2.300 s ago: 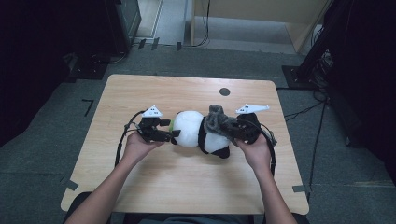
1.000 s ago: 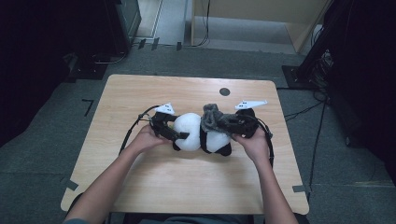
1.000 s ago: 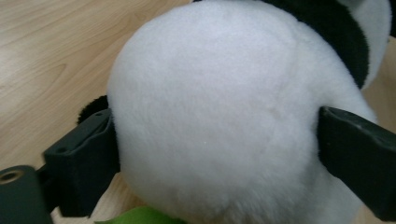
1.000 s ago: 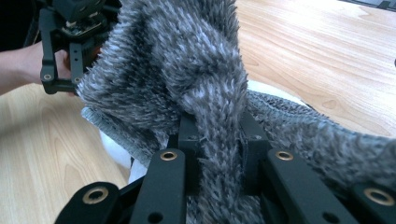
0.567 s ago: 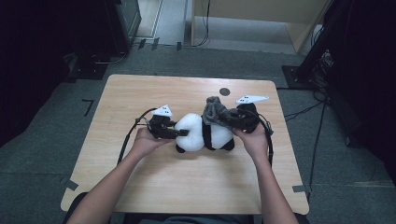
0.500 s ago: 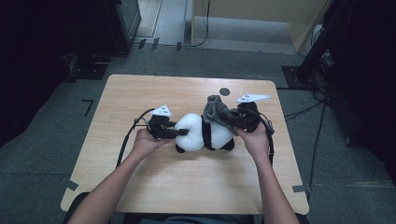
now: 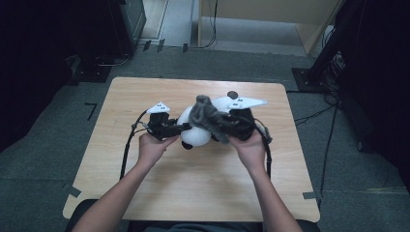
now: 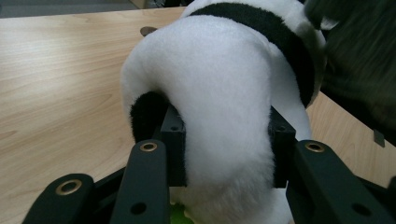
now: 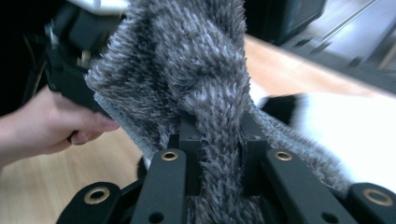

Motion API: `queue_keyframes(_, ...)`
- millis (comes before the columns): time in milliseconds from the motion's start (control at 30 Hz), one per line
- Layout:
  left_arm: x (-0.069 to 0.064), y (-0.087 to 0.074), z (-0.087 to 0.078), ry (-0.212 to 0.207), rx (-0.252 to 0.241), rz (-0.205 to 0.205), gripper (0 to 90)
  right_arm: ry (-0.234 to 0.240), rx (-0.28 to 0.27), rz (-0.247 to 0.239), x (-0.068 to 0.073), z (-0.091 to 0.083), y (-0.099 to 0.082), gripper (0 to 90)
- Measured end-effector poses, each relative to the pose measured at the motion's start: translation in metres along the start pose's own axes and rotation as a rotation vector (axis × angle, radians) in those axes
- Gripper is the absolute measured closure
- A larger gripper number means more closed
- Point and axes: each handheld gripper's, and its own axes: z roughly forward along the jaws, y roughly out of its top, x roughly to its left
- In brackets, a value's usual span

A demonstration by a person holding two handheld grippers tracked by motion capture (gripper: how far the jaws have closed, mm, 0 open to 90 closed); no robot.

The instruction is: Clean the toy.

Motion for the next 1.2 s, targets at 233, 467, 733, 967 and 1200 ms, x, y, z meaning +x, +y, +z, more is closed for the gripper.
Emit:
queue_keyframes(233,-0.002,-0.007,-0.001,0.016,-0.017,-0.043,61.5,0.019,0.038,0.007,0.020,0.038,-0.021,77.9)
queue_keyframes(467,-0.002,-0.014,0.004,0.034,-0.009,-0.069,61.5,0.011,0.044,-0.045,0.029,0.051,-0.037,78.0)
queue_keyframes(733,-0.006,-0.016,0.010,0.030,-0.002,-0.078,61.4,0.038,0.034,-0.027,0.034,0.050,-0.054,78.2)
queue_keyframes(967,-0.003,-0.017,0.005,0.024,-0.040,-0.124,61.2,0.073,0.049,-0.059,0.045,0.054,-0.059,78.7)
queue_keyframes(1200,-0.003,-0.014,0.001,0.016,-0.067,-0.149,60.8,0.088,0.111,-0.117,0.059,0.073,-0.069,79.7)
